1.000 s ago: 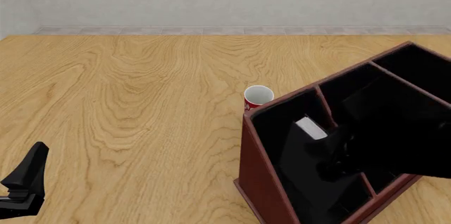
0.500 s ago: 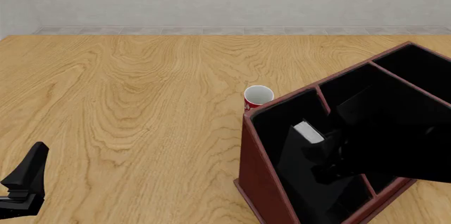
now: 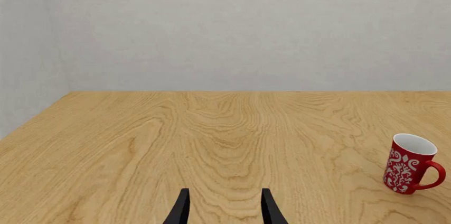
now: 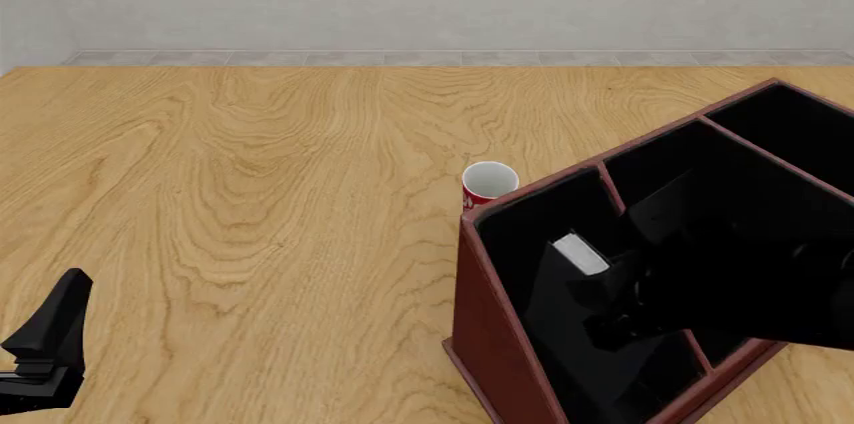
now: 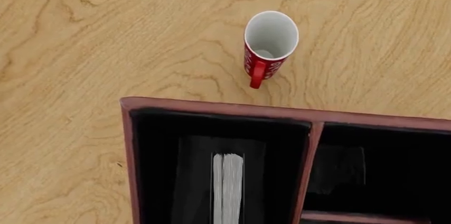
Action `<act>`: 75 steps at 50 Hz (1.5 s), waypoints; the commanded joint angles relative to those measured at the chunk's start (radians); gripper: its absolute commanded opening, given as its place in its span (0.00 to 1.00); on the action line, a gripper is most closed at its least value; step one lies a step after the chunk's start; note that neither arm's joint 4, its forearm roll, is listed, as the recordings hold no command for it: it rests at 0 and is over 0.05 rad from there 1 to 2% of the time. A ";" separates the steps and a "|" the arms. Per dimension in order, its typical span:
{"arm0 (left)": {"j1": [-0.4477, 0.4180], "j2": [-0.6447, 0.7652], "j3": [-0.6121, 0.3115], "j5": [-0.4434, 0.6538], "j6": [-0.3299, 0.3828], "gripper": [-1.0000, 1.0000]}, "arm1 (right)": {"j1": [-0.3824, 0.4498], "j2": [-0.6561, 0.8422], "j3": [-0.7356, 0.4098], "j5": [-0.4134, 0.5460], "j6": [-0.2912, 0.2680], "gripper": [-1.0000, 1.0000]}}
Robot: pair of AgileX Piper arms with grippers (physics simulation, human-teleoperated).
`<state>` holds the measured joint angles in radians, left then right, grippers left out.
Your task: Pick up the book and place it in the left compartment of the caddy.
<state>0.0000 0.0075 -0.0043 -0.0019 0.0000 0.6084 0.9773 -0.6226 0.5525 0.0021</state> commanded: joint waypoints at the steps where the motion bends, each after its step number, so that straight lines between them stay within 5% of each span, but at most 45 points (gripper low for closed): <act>1: 0.000 0.000 0.000 0.000 0.000 1.00 | -0.009 0.002 0.004 -0.019 0.002 0.00; 75: 0.000 0.000 0.000 0.000 0.000 1.00 | -0.005 0.046 0.071 -0.091 0.000 0.00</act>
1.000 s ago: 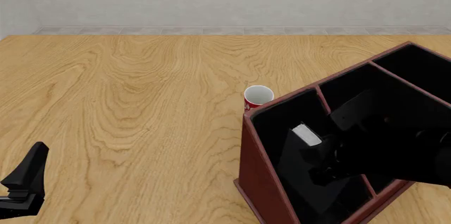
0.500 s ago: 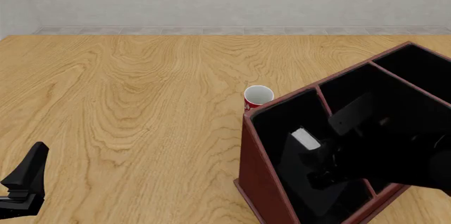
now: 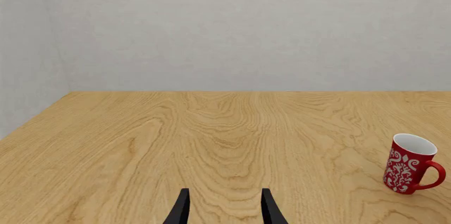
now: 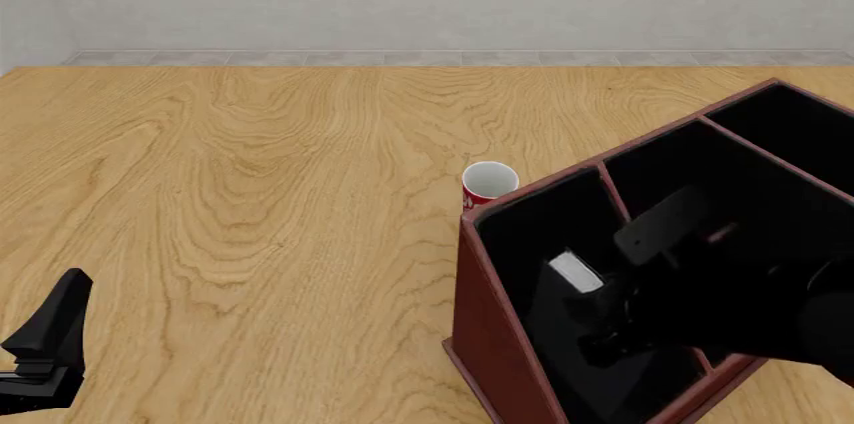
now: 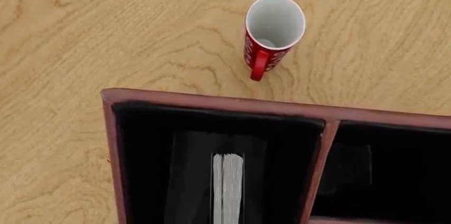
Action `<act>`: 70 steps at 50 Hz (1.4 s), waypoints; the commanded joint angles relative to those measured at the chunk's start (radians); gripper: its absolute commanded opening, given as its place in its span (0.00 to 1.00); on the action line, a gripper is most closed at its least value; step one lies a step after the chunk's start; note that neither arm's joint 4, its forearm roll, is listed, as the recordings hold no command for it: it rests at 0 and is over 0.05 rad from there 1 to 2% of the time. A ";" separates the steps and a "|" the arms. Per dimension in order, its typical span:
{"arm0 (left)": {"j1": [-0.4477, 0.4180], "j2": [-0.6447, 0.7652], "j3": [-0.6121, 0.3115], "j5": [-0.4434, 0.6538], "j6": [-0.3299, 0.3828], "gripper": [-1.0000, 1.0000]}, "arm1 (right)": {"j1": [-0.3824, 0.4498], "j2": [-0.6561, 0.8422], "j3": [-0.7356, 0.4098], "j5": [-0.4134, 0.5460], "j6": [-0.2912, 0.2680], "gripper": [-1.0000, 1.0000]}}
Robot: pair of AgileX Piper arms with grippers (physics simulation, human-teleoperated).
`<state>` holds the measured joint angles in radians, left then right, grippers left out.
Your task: Pick up the book and place it in the left compartment of the caddy.
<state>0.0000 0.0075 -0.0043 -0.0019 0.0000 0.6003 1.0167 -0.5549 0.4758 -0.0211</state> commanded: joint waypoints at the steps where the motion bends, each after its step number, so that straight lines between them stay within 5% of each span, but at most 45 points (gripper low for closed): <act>1: 0.000 0.000 0.000 0.000 0.000 1.00 | 0.005 0.008 0.005 -0.017 0.025 0.00; 70: 0.000 0.000 0.000 0.000 0.000 1.00 | 0.003 0.031 0.033 -0.047 0.032 0.00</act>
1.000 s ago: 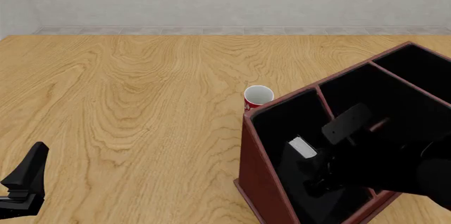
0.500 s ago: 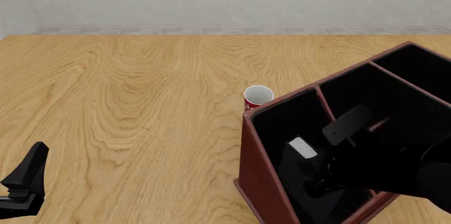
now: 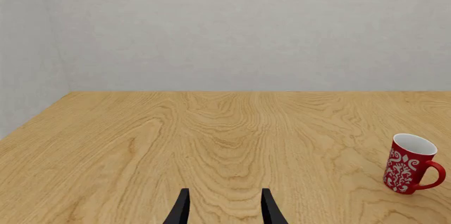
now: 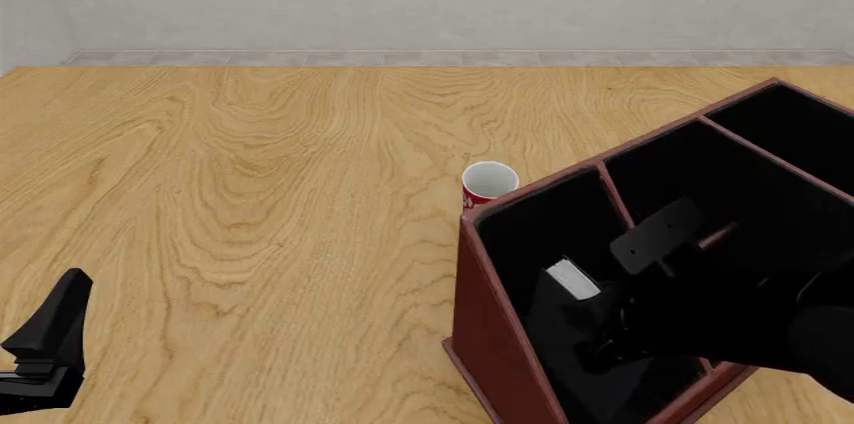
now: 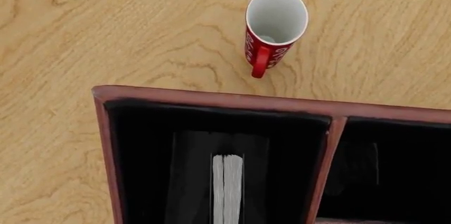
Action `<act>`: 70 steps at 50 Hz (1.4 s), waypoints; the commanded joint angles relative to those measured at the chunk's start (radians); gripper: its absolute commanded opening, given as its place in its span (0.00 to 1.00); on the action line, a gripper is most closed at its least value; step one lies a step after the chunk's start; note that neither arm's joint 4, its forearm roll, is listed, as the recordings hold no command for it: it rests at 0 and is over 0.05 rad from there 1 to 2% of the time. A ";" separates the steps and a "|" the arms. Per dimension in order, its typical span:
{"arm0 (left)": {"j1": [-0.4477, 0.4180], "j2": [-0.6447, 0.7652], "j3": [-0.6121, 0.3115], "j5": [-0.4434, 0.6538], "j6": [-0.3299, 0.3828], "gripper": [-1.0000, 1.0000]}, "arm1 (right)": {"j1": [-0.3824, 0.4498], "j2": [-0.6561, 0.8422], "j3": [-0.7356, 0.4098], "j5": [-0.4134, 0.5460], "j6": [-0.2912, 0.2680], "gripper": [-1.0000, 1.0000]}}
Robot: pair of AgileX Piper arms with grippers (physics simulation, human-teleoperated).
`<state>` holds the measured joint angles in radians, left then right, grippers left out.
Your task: Pick up the book and place it in the left compartment of the caddy.
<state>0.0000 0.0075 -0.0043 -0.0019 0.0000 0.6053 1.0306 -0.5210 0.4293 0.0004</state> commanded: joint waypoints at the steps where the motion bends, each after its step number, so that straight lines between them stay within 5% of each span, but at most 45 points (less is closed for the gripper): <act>1: 0.000 0.000 0.000 0.000 0.000 1.00 | -0.002 0.017 -0.001 0.000 0.011 0.00; 25: 0.000 0.000 0.000 0.000 0.000 1.00 | 0.003 0.021 0.007 -0.014 0.017 0.00; 26: 0.000 0.000 0.000 0.000 0.000 1.00 | 0.003 0.021 0.006 -0.013 0.017 1.00; 70: 0.000 0.000 0.000 0.000 0.000 1.00 | 0.023 -0.024 -0.017 0.032 0.013 1.00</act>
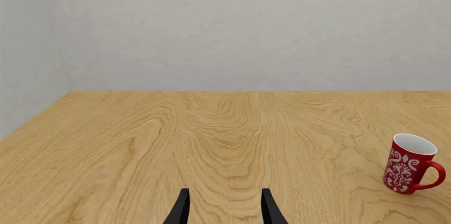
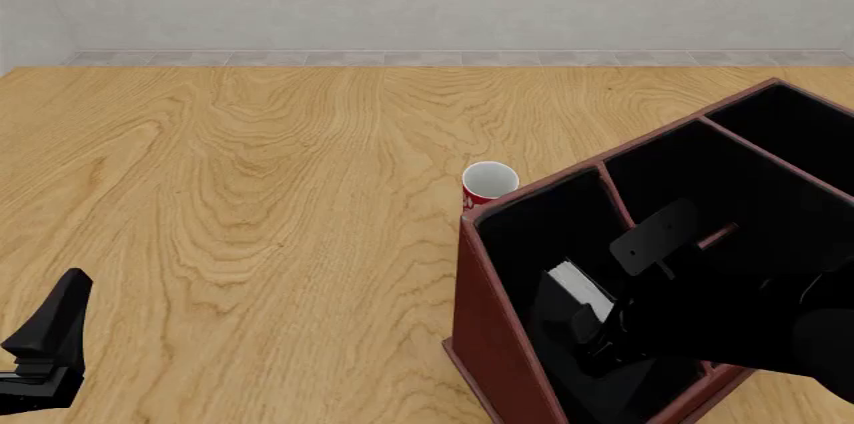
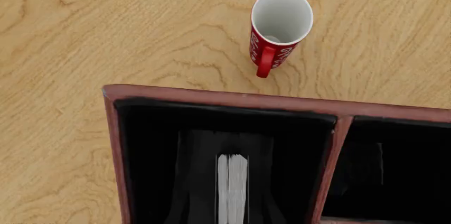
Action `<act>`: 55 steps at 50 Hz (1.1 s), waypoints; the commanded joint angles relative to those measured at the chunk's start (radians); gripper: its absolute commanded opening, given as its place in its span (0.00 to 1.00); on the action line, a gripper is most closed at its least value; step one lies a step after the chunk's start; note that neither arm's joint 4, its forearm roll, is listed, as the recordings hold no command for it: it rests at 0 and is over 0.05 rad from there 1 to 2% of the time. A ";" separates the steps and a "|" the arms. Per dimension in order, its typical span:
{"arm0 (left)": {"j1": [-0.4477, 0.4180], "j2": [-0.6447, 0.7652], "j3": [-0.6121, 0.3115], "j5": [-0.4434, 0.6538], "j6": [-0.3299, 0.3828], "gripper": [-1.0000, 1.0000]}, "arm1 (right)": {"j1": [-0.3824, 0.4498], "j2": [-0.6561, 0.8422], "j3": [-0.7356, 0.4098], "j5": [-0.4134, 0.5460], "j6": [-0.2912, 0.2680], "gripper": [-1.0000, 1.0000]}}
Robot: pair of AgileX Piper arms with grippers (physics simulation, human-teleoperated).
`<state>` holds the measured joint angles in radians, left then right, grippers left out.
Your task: Pick up the book and place it in the left compartment of the caddy.
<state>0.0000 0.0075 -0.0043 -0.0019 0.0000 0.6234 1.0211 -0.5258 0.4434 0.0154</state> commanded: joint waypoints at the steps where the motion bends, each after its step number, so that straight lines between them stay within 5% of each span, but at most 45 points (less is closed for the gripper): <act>1: 0.000 0.000 0.000 0.000 0.000 1.00 | 0.003 -0.016 -0.015 0.020 -0.004 1.00; 55: 0.000 0.000 0.000 0.000 0.000 1.00 | -0.008 -0.084 -0.106 0.126 -0.052 1.00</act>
<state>0.0000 0.0075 -0.0043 -0.0019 0.0000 0.6170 0.9425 -0.6097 0.5514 -0.0276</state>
